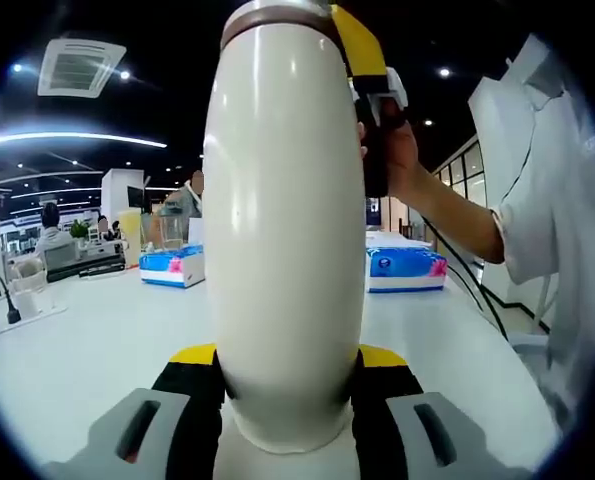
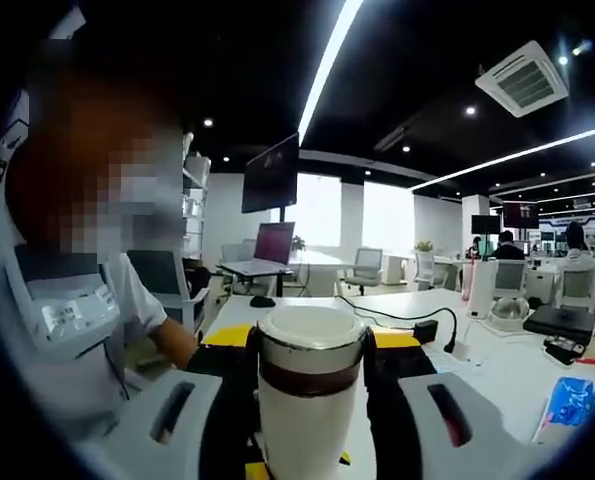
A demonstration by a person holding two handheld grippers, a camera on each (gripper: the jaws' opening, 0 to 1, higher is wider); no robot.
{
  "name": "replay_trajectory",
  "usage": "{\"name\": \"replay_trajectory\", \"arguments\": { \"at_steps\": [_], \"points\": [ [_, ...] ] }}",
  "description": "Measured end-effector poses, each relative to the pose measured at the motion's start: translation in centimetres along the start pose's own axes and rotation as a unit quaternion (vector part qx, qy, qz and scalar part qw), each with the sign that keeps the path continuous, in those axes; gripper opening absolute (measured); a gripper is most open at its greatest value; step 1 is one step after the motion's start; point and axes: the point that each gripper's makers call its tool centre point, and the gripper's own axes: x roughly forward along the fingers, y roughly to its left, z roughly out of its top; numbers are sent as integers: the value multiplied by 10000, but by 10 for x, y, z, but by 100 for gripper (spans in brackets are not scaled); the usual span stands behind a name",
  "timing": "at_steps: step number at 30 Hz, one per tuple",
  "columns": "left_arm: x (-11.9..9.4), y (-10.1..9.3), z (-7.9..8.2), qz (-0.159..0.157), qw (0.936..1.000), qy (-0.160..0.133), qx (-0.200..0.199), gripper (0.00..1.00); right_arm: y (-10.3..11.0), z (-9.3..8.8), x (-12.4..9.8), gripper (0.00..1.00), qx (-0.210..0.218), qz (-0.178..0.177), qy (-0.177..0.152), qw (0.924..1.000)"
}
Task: Grasp the water cup twist off the cup lid place the cup lid on the table
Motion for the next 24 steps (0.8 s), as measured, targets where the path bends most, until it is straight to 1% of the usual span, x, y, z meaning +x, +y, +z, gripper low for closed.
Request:
{"name": "replay_trajectory", "arguments": {
  "at_steps": [3, 8, 16, 19, 24],
  "points": [
    [0, 0, 0, -2, 10000, 1, 4, 51, 0, -2, 0, 45, -65, -13, 36, 10000],
    [0, 0, 0, -1, 10000, 3, 4, 51, 1, -3, 1, 45, -11, -26, 93, 10000],
    [0, 1, 0, 0, 10000, 4, 4, 51, 1, -8, 4, 46, -46, -109, 207, 9997],
    [0, 1, 0, 0, 10000, 5, 4, 51, 0, -10, 5, 47, 18, -127, 236, 9996],
    [0, 1, 0, -3, 10000, 2, 13, 51, -1, -10, 4, 48, -5, -215, 266, 9994]
  ]
}}
